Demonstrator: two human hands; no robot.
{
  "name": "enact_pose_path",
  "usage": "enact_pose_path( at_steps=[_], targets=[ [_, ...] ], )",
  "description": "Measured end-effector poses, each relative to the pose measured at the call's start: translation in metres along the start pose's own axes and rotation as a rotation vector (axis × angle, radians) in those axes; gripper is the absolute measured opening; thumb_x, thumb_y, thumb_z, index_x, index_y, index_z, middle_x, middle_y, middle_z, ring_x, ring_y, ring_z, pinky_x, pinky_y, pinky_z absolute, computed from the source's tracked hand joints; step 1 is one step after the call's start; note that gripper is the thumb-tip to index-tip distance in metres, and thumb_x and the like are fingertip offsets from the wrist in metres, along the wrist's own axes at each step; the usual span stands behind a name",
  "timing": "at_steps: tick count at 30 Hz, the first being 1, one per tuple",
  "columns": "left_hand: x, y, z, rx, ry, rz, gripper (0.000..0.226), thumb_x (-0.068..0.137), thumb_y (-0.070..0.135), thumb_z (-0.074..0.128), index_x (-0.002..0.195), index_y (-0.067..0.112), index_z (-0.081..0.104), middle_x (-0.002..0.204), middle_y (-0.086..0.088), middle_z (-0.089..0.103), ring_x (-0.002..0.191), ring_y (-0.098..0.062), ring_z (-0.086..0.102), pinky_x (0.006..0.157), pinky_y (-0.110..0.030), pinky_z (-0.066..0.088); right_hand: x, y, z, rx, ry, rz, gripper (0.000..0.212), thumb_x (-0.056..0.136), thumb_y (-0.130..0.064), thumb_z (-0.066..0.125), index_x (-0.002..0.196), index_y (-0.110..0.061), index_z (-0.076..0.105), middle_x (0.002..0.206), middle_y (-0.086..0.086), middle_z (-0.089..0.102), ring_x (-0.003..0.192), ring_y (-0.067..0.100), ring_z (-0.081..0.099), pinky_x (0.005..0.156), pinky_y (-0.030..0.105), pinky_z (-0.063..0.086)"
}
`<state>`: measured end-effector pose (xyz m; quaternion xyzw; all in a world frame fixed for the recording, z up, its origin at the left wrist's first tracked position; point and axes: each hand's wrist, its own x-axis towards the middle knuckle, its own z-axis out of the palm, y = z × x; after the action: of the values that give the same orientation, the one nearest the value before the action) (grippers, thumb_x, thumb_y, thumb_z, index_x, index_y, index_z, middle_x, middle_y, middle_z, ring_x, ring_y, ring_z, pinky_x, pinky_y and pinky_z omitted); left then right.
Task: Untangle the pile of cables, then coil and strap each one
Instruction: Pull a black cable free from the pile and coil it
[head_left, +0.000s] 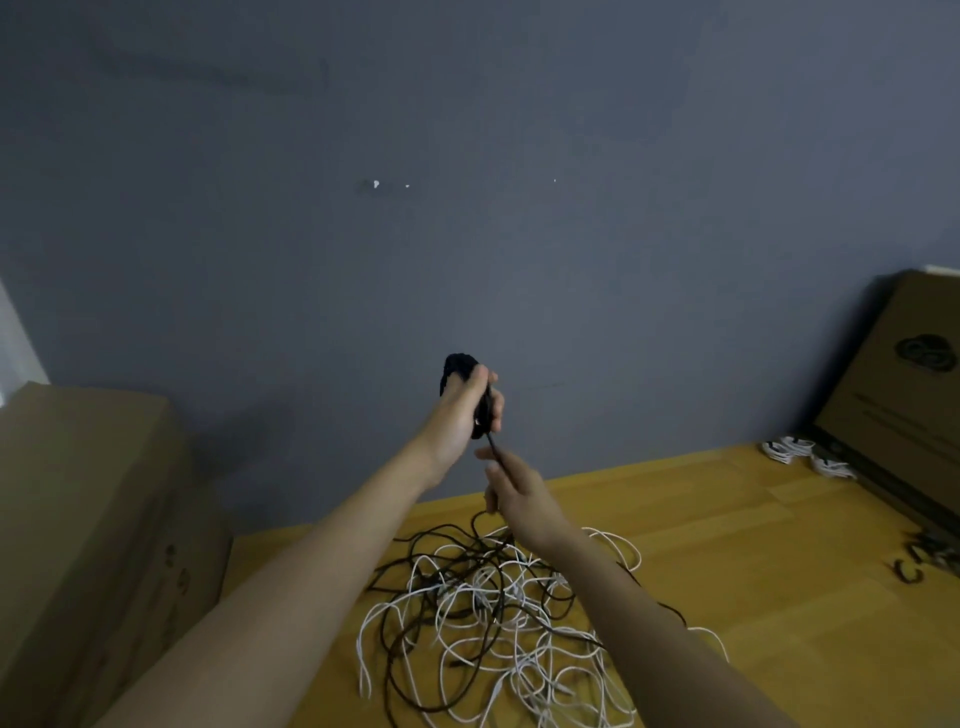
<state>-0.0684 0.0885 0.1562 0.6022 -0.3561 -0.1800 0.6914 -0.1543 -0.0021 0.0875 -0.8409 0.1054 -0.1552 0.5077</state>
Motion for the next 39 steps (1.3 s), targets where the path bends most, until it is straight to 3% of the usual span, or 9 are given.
enact_pose_path(
  at_steps=[6,11,14,16,20,23,27,30,39],
  targets=[
    [0.019,-0.013,-0.01,0.577,-0.149,-0.091,0.043,0.1,0.048,0.022,0.107,0.009,0.037,0.088,-0.003,0.049,0.081,-0.015,0.051,0.09,-0.039,0.044,-0.009,-0.001,-0.004,-0.393,-0.206,-0.037,0.028,0.101,-0.03,0.043,0.127,-0.021,0.049,0.066,-0.009,0.053,0.054,0.002,0.048,0.051,0.019,0.037],
    [0.027,-0.026,-0.016,0.872,-0.283,-0.272,0.077,0.098,0.057,0.02,0.148,0.0,0.006,0.148,-0.019,0.035,0.134,-0.033,0.037,0.11,-0.045,0.032,-0.01,-0.01,-0.02,-0.736,-0.073,-0.319,0.026,0.101,-0.026,0.042,0.115,-0.013,0.06,0.099,0.008,0.066,0.085,0.028,0.061,0.069,0.039,0.046],
    [0.02,-0.028,-0.008,0.965,-0.364,-0.248,0.065,0.098,0.058,0.015,0.119,0.007,0.05,0.115,-0.014,0.063,0.107,-0.023,0.058,0.097,-0.037,0.038,-0.009,-0.017,-0.04,-0.701,0.06,-0.487,0.017,0.094,-0.022,0.059,0.102,-0.013,0.07,0.085,0.006,0.066,0.076,0.021,0.058,0.066,0.035,0.046],
    [0.011,-0.026,-0.002,0.881,-0.403,-0.229,0.07,0.091,0.066,0.008,0.078,0.019,0.058,0.061,0.001,0.063,0.062,-0.013,0.06,0.075,-0.03,0.048,-0.005,-0.021,-0.057,-0.58,0.187,-0.42,0.012,0.085,-0.025,0.07,0.091,-0.015,0.073,0.077,0.003,0.061,0.07,0.016,0.053,0.064,0.031,0.042],
    [-0.01,-0.021,0.0,0.545,-0.451,-0.203,0.089,0.07,0.087,0.004,0.071,0.019,0.062,0.042,0.008,0.048,0.039,-0.007,0.046,0.043,-0.016,0.039,-0.008,-0.017,-0.084,-0.315,0.248,-0.226,0.017,0.089,-0.027,0.063,0.098,-0.017,0.073,0.089,0.001,0.067,0.084,0.014,0.061,0.074,0.026,0.048],
    [-0.02,-0.013,0.0,0.274,-0.535,-0.184,0.081,0.074,0.083,0.018,0.068,0.014,0.061,0.04,0.007,0.042,0.034,-0.01,0.039,0.043,-0.018,0.038,-0.017,-0.016,-0.083,-0.148,0.195,-0.155,0.021,0.092,-0.029,0.057,0.108,-0.025,0.069,0.098,0.006,0.066,0.093,0.011,0.06,0.083,0.026,0.048],
    [-0.027,-0.009,0.004,-0.121,-0.536,-0.231,0.066,0.081,0.073,0.034,0.061,0.015,0.058,0.034,0.007,0.032,0.028,-0.008,0.03,0.043,-0.021,0.038,-0.028,-0.022,-0.065,0.174,0.114,-0.069,0.034,0.089,-0.046,0.046,0.079,-0.021,0.067,0.066,-0.009,0.05,0.058,0.002,0.045,0.059,0.018,0.035],
    [-0.03,-0.012,0.007,-0.309,-0.46,-0.288,0.066,0.084,0.068,0.03,0.06,0.014,0.06,0.033,0.008,0.029,0.027,-0.007,0.027,0.042,-0.022,0.037,-0.032,-0.023,-0.052,0.296,0.094,-0.056,0.037,0.096,-0.043,0.04,0.09,-0.015,0.064,0.07,-0.012,0.058,0.063,-0.001,0.051,0.059,0.012,0.038],
    [-0.029,-0.023,0.008,-0.013,-0.211,-0.322,0.064,0.084,0.064,0.034,0.088,0.009,0.066,0.06,0.002,0.06,0.064,-0.015,0.063,0.067,-0.025,0.051,-0.026,-0.02,-0.045,0.008,0.233,-0.07,0.025,0.1,-0.028,0.044,0.089,-0.009,0.056,0.072,0.0,0.053,0.062,0.005,0.048,0.062,0.025,0.04]
  ],
)
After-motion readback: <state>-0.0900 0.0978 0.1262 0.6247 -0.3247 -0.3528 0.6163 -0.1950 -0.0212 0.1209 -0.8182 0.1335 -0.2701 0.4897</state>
